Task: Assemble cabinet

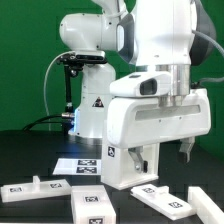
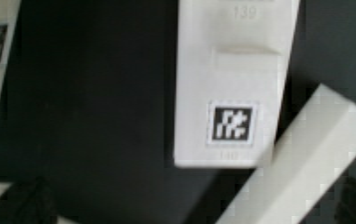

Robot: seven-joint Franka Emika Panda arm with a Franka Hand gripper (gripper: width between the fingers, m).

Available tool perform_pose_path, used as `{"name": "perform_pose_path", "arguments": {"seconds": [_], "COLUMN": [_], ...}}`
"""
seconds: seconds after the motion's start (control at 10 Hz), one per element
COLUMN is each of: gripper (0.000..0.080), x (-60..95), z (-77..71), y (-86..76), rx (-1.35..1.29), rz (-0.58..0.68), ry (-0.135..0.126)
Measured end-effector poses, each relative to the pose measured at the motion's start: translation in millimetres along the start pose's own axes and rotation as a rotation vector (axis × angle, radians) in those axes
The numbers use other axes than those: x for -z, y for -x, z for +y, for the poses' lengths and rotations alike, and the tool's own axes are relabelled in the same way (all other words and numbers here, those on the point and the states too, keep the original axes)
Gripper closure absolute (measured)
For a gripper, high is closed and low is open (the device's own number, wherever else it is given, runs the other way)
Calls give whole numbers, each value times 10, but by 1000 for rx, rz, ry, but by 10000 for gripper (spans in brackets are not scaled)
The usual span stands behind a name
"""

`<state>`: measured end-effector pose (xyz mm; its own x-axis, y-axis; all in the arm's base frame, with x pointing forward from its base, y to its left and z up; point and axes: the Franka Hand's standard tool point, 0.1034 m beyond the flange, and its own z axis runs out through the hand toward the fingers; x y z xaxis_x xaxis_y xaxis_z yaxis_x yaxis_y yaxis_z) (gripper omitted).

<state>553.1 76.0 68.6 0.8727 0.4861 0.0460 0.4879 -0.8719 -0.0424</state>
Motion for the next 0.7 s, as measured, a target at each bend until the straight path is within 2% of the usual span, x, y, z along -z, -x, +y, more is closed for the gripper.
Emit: {"name": "perform_pose_path", "arguments": {"seconds": [0.1,0.3,0.5,0.7], "gripper": [2,2,2,2], "x": [-95,-245,-235,-391], "z": [-10,-2,-23,-71], "y": [43,91,84,154], "rx": [1,13,12,8], "rz": [-13,37,24,2], "ry": [-6,14,8,-5]}}
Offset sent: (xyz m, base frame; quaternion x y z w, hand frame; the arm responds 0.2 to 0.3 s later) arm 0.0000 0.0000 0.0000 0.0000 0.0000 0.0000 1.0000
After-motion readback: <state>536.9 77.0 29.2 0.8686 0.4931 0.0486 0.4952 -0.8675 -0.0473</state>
